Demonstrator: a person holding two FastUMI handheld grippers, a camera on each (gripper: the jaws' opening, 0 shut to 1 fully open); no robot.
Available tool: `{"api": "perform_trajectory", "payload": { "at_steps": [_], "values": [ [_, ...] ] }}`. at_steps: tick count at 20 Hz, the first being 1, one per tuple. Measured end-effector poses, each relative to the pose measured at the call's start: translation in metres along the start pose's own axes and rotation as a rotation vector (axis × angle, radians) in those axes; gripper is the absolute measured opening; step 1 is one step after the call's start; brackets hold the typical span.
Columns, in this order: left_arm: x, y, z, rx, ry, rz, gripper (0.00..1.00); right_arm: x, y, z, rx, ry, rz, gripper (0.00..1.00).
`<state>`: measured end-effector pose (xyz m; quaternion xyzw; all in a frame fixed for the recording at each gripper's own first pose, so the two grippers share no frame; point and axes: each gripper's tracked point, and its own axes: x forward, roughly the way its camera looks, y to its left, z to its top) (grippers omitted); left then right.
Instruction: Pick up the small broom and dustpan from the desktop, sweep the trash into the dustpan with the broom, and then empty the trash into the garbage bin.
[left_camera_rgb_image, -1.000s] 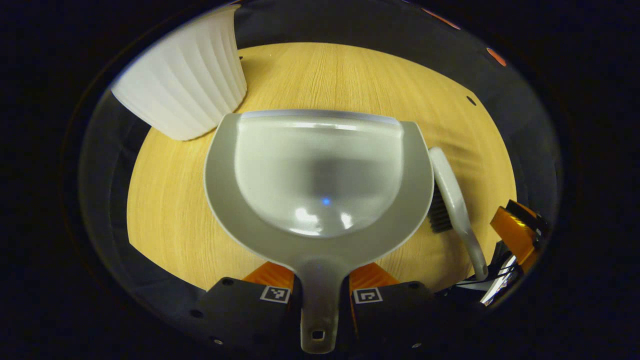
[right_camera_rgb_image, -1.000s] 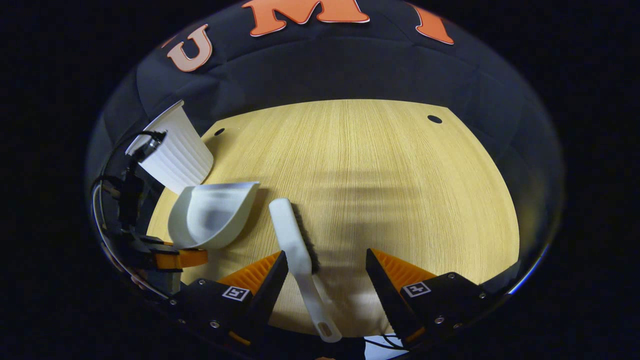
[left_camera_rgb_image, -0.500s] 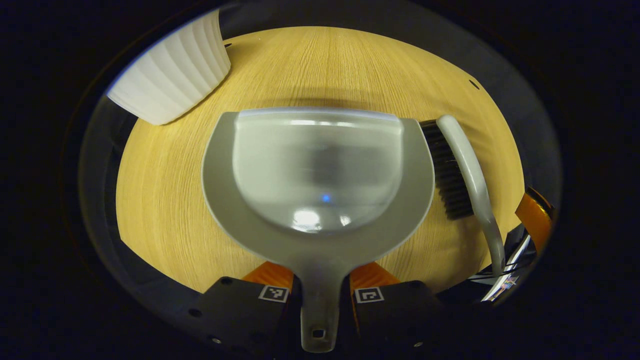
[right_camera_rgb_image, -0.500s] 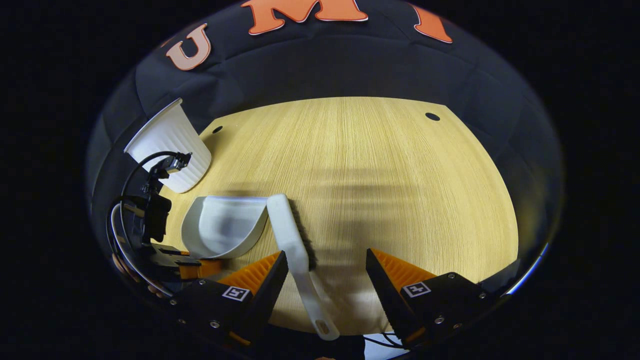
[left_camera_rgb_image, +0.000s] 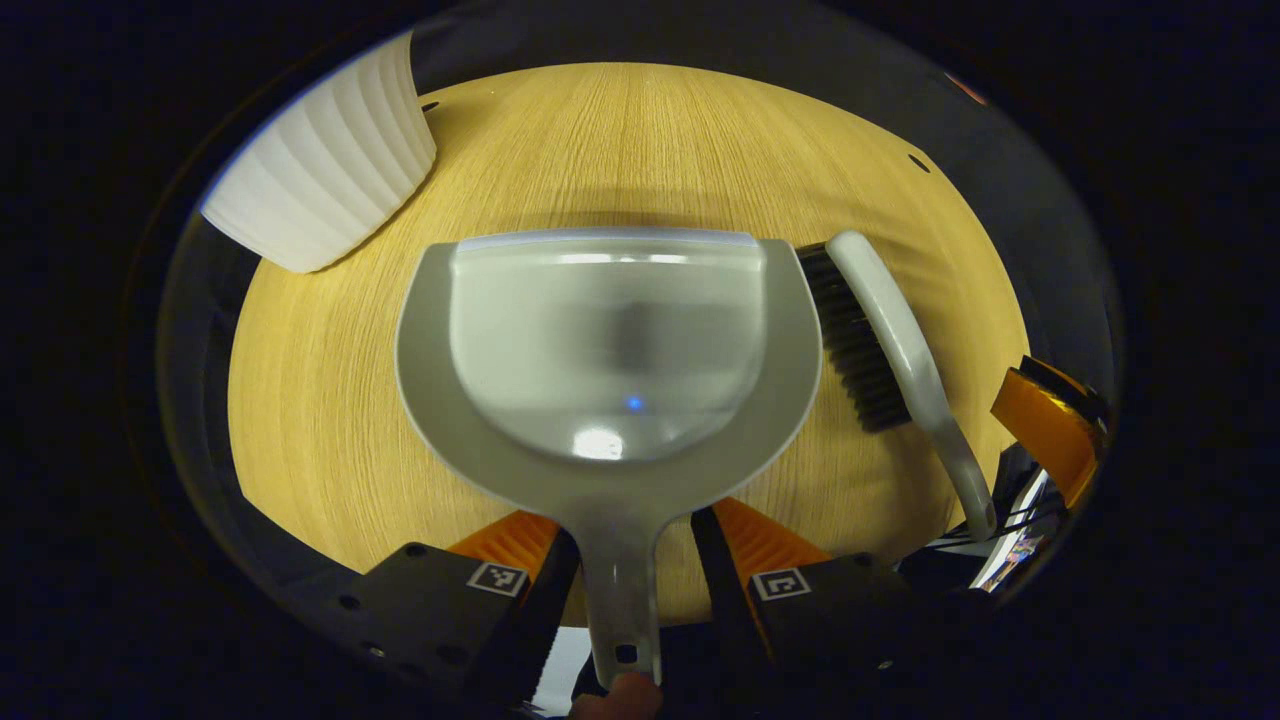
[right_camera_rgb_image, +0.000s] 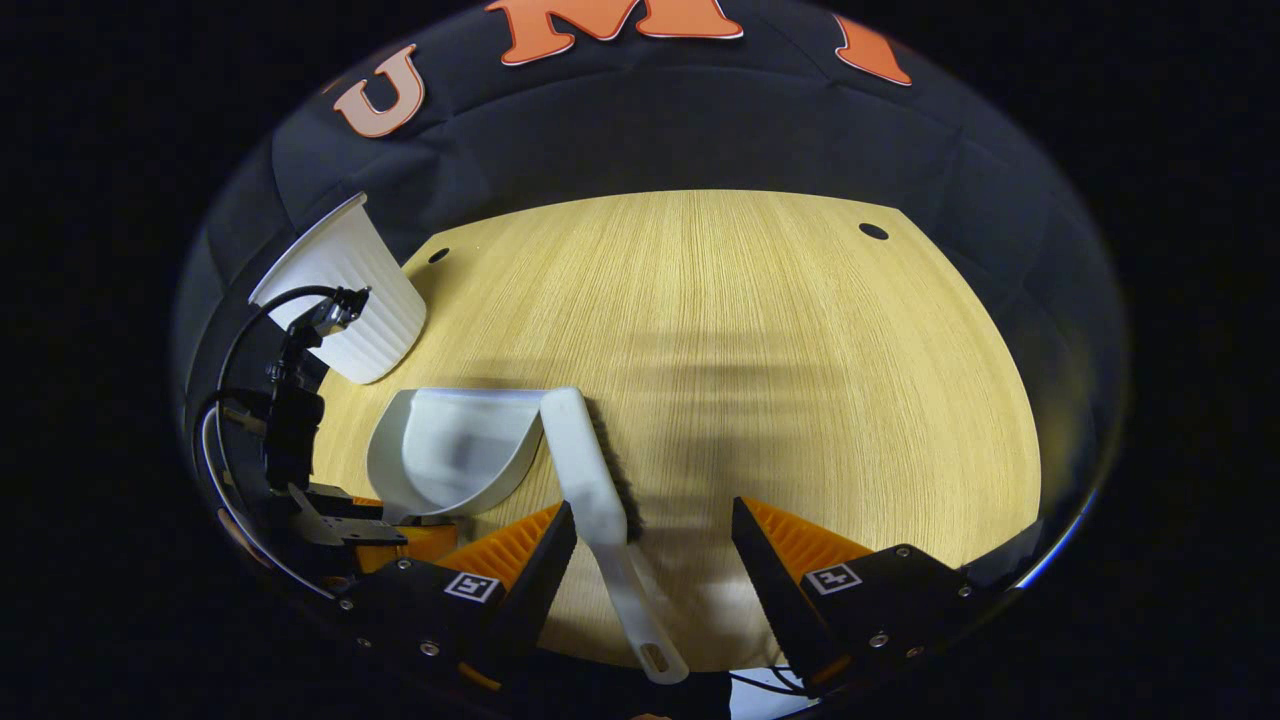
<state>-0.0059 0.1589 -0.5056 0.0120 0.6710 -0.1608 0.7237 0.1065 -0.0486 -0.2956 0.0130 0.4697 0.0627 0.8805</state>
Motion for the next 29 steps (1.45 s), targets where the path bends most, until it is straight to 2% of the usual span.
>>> {"api": "perform_trajectory", "payload": {
  "at_steps": [1, 5, 7, 14, 21, 29],
  "values": [
    [-0.003, -0.001, 0.000, -0.001, -0.007, -0.005, 0.70, -0.003, 0.001, 0.001, -0.001, -0.003, -0.002, 0.95],
    [-0.032, -0.006, 0.004, -0.003, -0.061, -0.021, 0.70, -0.007, 0.001, 0.006, 0.000, -0.022, -0.004, 0.95],
    [-0.046, -0.006, 0.015, 0.009, -0.133, -0.008, 0.73, -0.010, 0.001, 0.011, 0.006, -0.039, -0.008, 0.95],
    [-0.098, -0.019, 0.087, 0.142, -0.571, 0.069, 0.77, -0.027, 0.006, 0.041, 0.022, -0.151, -0.012, 0.95],
    [-0.089, -0.023, 0.101, 0.090, -0.899, 0.064, 0.75, -0.090, 0.002, 0.109, 0.020, -0.386, -0.054, 0.95],
    [-0.119, -0.026, 0.107, 0.136, -1.285, 0.159, 0.74, -0.178, 0.003, 0.186, -0.002, -0.756, -0.094, 0.94]
  ]
}}
